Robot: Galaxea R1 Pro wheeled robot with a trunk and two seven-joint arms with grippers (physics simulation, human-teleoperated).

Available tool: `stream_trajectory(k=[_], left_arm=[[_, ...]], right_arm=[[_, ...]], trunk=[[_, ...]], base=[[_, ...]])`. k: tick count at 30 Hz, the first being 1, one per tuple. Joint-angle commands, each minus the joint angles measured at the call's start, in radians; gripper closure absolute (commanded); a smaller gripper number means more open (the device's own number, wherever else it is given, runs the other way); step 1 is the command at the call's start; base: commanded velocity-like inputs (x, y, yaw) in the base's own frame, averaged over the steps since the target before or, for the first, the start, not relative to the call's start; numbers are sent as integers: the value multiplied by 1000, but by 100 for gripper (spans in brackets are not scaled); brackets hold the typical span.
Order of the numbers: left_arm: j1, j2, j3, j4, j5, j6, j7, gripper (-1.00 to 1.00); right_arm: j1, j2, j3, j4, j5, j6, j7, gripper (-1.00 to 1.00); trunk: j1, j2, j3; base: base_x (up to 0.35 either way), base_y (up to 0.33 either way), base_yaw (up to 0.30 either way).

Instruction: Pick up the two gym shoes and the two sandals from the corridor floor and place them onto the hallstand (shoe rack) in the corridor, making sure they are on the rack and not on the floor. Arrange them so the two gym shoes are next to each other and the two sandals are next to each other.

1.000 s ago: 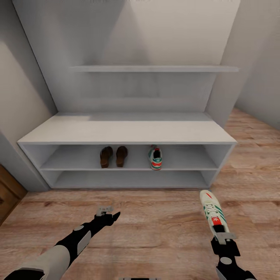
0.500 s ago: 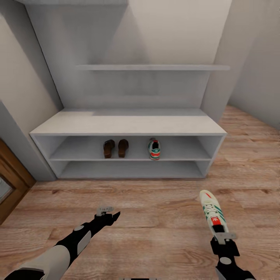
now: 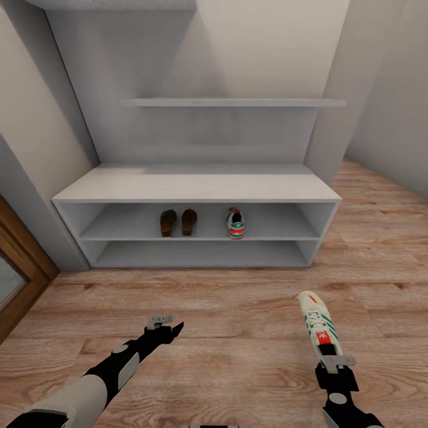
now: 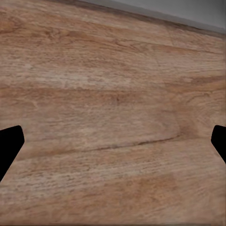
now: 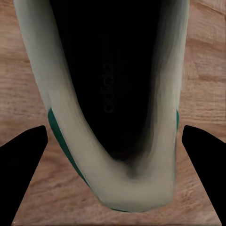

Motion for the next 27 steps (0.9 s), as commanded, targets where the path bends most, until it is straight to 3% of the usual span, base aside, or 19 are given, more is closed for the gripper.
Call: stream_trajectory(k=[1, 27], left_arm=[[-1, 1, -8, 1, 9, -4, -1, -100], [-1, 1, -8, 1, 9, -5, -1, -100]], right_arm=[[-1, 4, 4, 1, 1, 0, -6, 100], [-1, 23, 5, 1, 0, -57, -3, 100]], trunk=[[0, 0, -1], [0, 0, -1]], base=[[-18, 0, 0], [-56, 0, 0]])
